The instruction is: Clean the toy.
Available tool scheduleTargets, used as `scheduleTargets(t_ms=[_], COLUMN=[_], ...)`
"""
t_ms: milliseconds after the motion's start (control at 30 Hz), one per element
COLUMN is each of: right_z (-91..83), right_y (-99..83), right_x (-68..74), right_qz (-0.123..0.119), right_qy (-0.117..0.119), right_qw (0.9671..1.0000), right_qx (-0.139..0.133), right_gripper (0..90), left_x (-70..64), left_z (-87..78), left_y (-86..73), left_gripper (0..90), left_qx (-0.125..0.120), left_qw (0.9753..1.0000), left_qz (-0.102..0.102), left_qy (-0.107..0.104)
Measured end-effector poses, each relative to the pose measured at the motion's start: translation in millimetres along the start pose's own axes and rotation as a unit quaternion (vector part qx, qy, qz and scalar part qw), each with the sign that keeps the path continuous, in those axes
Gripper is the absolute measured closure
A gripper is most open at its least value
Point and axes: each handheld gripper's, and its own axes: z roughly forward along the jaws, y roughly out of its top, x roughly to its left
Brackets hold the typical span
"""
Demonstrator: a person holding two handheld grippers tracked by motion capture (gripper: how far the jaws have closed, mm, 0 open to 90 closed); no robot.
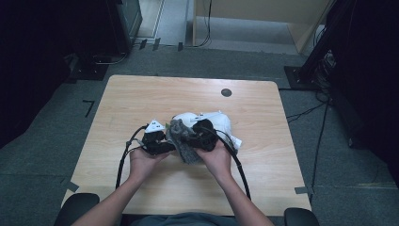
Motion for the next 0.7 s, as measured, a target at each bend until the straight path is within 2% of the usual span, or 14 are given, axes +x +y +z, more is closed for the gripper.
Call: scheduleTargets(t_ms=[67, 167, 233, 500, 700], right_z=[-0.2, -4.8, -9.4, -29.2, -51.7], right_y=[-4.4, -7.9, -9.9, -16.2, -21.8], right_x=[-5.2, -7.9, -10.0, -16.8, -19.1], right_qz=[0.006, 0.004, -0.006, -0.02, -0.038], right_qy=[0.006, 0.0, -0.013, -0.043, -0.064], right_qw=[1.0, 1.0, 0.9999, 0.9989, 0.9972], right_qx=[-0.005, -0.005, 0.001, 0.006, 0.005], right_gripper=[79.2, 79.2, 79.1, 78.9, 78.5], left_x=[-0.4, -0.5, -0.1, -0.9, -0.7], left_z=[0.0, 0.2, 0.3, 0.7, 0.4], left_y=[-0.1, -0.1, -0.1, -0.3, 0.0], left_gripper=[56.4, 56.3, 56.1, 56.0, 56.1], left_qx=[-0.001, -0.003, -0.004, -0.006, -0.004], left_qw=[1.0, 1.0, 1.0, 0.9999, 0.9999], left_qz=[0.003, 0.004, 0.005, 0.007, 0.009], left_qy=[0.0, 0.001, 0.0, 0.002, 0.002])
